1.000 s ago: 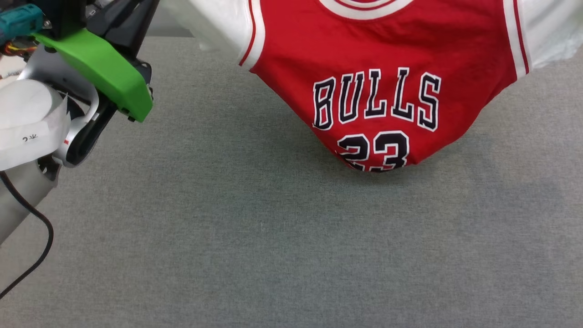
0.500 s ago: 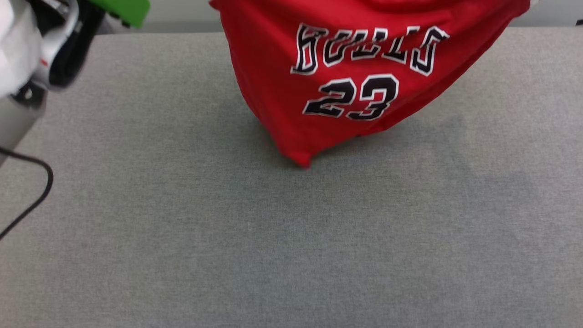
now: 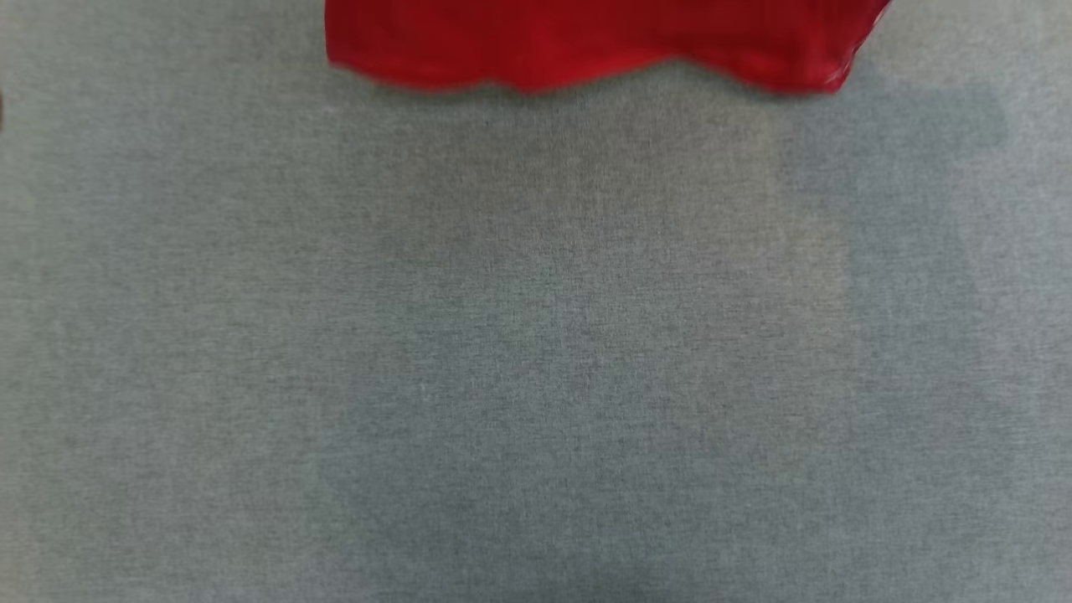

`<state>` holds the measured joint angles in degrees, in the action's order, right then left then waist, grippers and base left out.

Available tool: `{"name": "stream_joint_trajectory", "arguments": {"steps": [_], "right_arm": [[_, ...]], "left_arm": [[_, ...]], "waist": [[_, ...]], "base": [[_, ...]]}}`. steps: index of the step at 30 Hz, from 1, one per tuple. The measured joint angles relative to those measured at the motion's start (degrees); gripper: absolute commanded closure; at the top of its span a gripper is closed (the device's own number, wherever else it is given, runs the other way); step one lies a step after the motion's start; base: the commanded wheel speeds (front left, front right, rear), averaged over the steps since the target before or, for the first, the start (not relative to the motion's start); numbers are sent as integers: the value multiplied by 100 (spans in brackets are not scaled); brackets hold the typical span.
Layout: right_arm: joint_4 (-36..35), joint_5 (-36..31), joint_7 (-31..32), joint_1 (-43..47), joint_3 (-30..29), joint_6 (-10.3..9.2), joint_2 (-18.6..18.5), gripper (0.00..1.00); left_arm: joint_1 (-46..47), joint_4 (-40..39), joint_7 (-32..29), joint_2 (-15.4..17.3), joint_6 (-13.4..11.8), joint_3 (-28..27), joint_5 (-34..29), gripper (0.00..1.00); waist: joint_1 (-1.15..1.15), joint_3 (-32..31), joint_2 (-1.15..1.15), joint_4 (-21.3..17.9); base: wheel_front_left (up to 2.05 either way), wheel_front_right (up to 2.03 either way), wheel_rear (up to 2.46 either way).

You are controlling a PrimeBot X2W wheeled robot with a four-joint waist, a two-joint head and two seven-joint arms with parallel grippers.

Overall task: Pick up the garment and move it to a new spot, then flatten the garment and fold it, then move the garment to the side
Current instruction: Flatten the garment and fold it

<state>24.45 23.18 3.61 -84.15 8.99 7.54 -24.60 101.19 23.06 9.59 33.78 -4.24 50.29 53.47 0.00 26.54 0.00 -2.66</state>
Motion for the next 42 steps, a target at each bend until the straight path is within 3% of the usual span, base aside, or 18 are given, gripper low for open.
{"name": "stream_joint_trajectory", "arguments": {"steps": [10, 20, 28, 34, 39, 40, 42], "right_arm": [[1650, -730, -1158, -2118, 240, 0, 290, 100], [2628, -675, -1626, -2454, 595, 0, 708, 100], [2876, -339, -1801, -1455, 711, 0, 954, 100], [2282, -212, -1817, -422, 514, 0, 1003, 100], [1903, -78, -1828, 680, 485, 0, 1013, 100], [1644, -48, -1833, 1293, 471, 0, 1016, 100], [1500, -9, -1834, 1712, 464, 0, 1029, 100]], "left_arm": [[1259, 411, 197, -124, 45, -137, -552, 100], [970, 577, 334, -30, 51, -275, -375, 100], [-256, 573, 501, -7, 88, -716, -55, 100], [-1474, 247, 506, 71, 43, -1469, -196, 100], [-2630, 170, 506, -305, 51, -1845, -499, 100], [-3362, -11, 506, -553, 94, -2280, -620, 100], [-3860, -129, 506, -678, 107, -2549, -781, 100]], "waist": [[1, 756, 0, -186], [0, 1186, 0, -172], [0, 1220, 0, -111], [0, 960, 0, -116], [0, 617, 0, -65], [0, 393, 0, -24], [-1, 245, 0, 3]], "base": [[0, 0, 0], [0, 0, 0], [0, 0, 0], [0, 0, 0], [0, 0, 0], [0, 0, 0], [0, 0, 0]]}}
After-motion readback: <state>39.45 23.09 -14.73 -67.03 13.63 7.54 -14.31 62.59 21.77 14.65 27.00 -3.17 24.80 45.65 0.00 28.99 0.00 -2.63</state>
